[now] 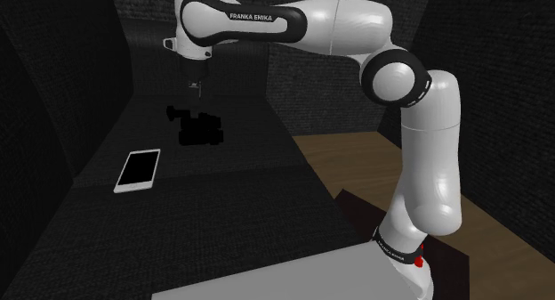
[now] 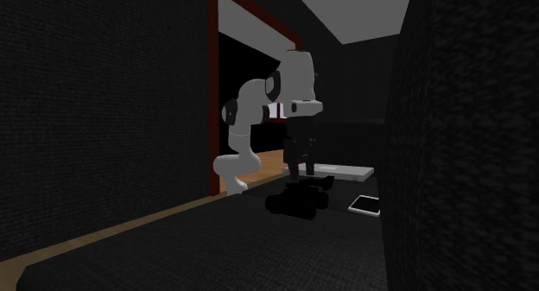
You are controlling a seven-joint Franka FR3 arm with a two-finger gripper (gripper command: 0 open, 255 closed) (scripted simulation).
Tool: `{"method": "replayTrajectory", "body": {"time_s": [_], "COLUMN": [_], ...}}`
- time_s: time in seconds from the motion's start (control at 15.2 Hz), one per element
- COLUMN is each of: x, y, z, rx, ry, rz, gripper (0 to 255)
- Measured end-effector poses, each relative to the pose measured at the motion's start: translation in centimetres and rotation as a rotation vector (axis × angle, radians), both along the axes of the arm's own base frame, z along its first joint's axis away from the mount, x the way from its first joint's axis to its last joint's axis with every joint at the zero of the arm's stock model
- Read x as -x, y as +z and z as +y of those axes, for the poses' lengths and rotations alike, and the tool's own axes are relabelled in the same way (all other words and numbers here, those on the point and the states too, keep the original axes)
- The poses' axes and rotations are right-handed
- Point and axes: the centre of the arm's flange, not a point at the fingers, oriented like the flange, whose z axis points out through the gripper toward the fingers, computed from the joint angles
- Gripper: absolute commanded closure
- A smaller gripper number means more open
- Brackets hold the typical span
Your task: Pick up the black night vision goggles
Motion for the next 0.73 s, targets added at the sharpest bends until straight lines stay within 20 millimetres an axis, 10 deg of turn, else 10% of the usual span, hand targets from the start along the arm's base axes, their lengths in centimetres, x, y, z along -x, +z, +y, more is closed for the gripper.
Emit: {"method": "replayTrajectory", "body": {"time_s": [0.13,0.2,0.73], "x": [-0.03,-0.06,-0.09], "y": [-0.89,-1.14,-1.26], "z": [0.0,-0.01,-0.01], "rx": [0.0,0.0,-0.001], "ry": [0.0,0.0,0.001], "rz": [0.0,0.0,-0.001], "gripper": [0,255,255]}}
